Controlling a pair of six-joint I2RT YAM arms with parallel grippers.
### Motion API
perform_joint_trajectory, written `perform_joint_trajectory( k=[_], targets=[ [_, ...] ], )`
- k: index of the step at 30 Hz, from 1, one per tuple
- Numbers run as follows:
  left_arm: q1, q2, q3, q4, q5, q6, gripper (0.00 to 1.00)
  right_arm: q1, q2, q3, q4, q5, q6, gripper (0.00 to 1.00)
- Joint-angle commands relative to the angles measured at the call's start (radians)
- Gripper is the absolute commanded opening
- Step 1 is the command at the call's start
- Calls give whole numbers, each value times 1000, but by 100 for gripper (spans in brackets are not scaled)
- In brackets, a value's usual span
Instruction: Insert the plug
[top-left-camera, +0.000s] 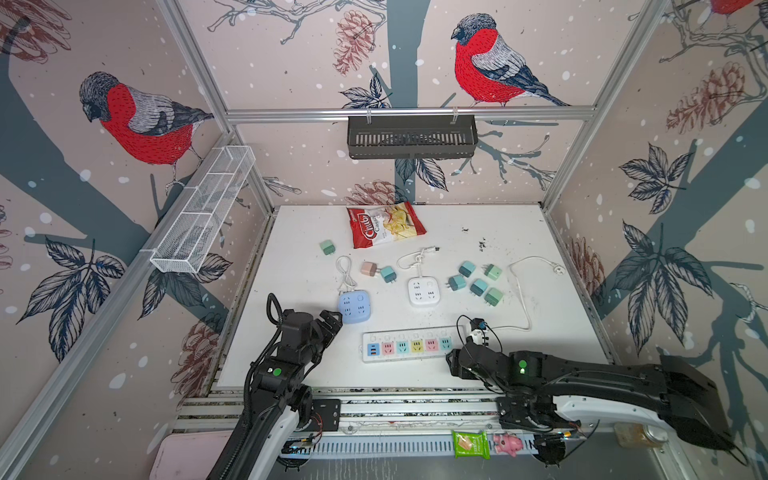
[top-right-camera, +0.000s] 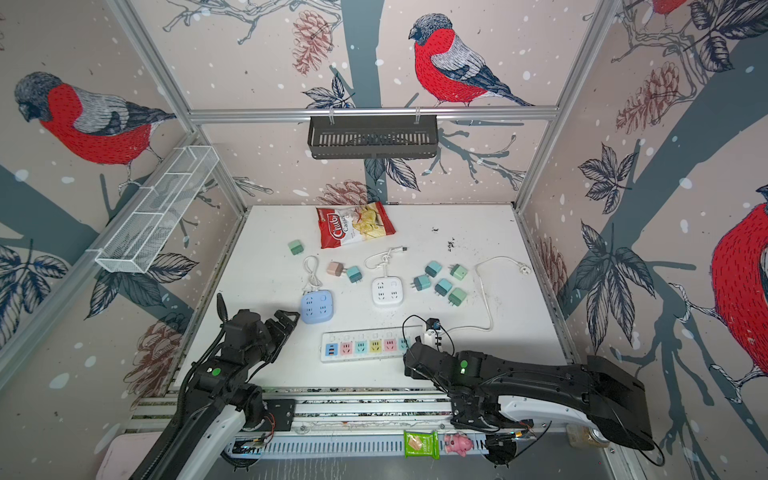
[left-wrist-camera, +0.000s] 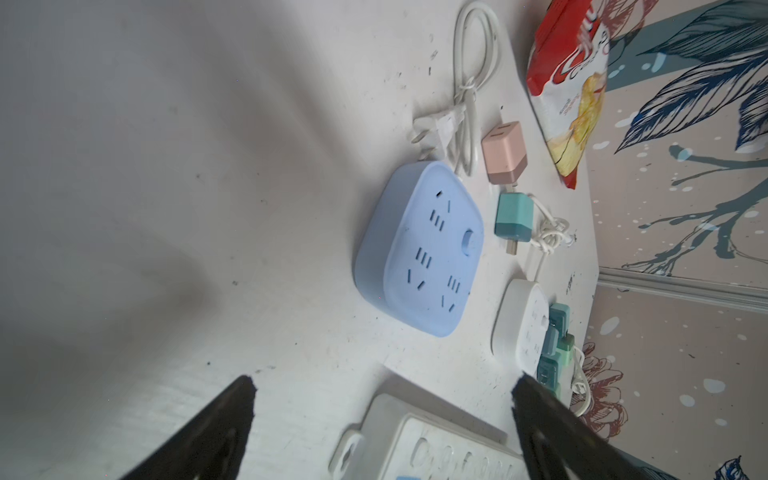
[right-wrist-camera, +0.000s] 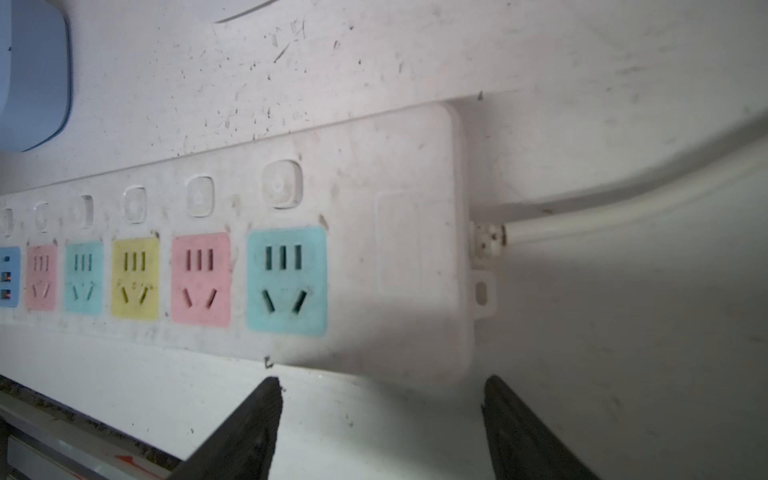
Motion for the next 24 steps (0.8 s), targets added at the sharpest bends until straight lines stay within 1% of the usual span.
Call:
perform_joint_trajectory(
  k=[1,5,7,10,13,17,19,21,22,24],
  targets=[
    [-8,61,9,104,16,59,97,0,27,10,92,23,16,78],
    [-8,148,26,154,-47,87,96,-15,44,8,153,67,7,78],
    [-7,186,20,209,-49,94,96,-27,55,0,211,53,-7,78],
    [-7,240,29,278,-39,116,97,-40,80,0,247,50,-10,78],
    [-8,281,49,320,-88,130,96,-61,101,-5,275,41,-13,78],
    [-8,327,60,487,-123,240,96,-97,136,-15,337,8,-42,78],
    [-17,331,75,534,-193,269,96,-110,149,16,285,24,-49,77],
    [-18,346,67,640,-266,303,96,-111,138,67,156,89,-45,77],
    [-18,366,65,694,-289,322,96,-111,117,88,88,131,-34,77],
    [-21,449,88,779,-336,336,96,-115,46,119,-14,199,-26,79]
  ],
)
